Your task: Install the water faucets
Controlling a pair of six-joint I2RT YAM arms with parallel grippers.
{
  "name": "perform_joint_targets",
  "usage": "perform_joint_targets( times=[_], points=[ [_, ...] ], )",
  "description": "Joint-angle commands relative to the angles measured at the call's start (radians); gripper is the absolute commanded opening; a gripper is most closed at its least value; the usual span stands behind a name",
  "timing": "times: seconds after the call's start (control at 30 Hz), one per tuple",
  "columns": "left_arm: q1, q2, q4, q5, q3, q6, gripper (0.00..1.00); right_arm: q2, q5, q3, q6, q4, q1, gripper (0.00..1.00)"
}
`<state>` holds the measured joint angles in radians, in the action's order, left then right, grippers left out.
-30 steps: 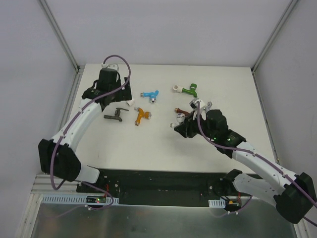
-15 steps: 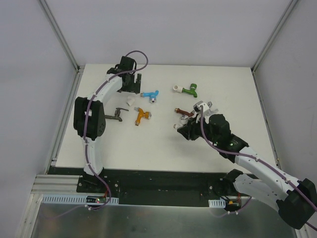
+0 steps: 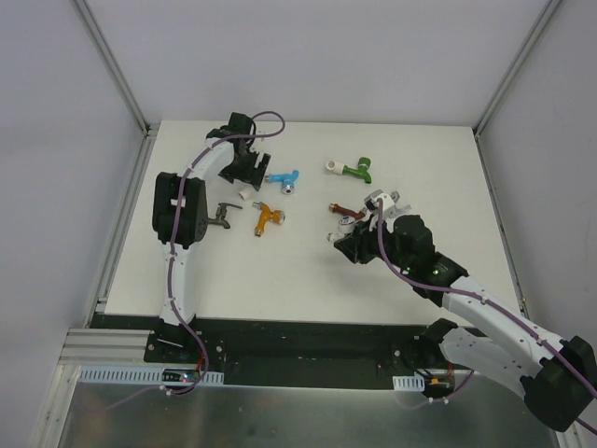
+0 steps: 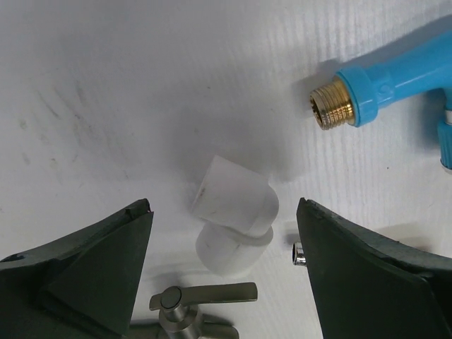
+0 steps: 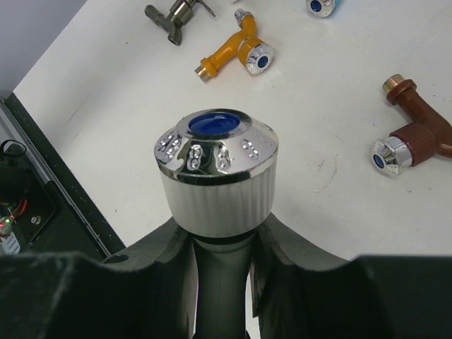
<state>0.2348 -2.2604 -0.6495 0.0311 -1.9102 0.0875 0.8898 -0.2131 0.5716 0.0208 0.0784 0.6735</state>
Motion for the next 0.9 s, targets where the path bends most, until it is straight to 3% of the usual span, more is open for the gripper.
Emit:
perform_joint_targets(
  times=[0.0, 0.27, 0.5, 0.67, 0.87],
  points=[
    [0.001, -0.028, -0.068, 0.087, -0.052, 0.093, 0.86, -0.003, 0.011, 0.01, -0.013, 0.075, -0.002, 0.0],
    [0.001, -0.082, -0.104, 0.148, -0.088, 0.156, 0.83, 0.003, 0.017, 0.01, -0.015, 0.067, -0.003, 0.0],
    [0.001, -0.042, -0.133, 0.125, -0.092, 0.146, 0.41, -0.005, 0.024, 0.016, -0.013, 0.049, -0.002, 0.0],
    [0.0, 0.067, -0.131, 0.06, -0.079, 0.06, 0.23, -0.031, 0.018, 0.011, -0.015, 0.043, -0.002, 0.0],
    [0.006, 0.3, -0.131, 0.014, 0.066, -0.197, 0.21, -0.061, 0.001, 0.007, 0.005, 0.04, -0.002, 0.0]
  ],
)
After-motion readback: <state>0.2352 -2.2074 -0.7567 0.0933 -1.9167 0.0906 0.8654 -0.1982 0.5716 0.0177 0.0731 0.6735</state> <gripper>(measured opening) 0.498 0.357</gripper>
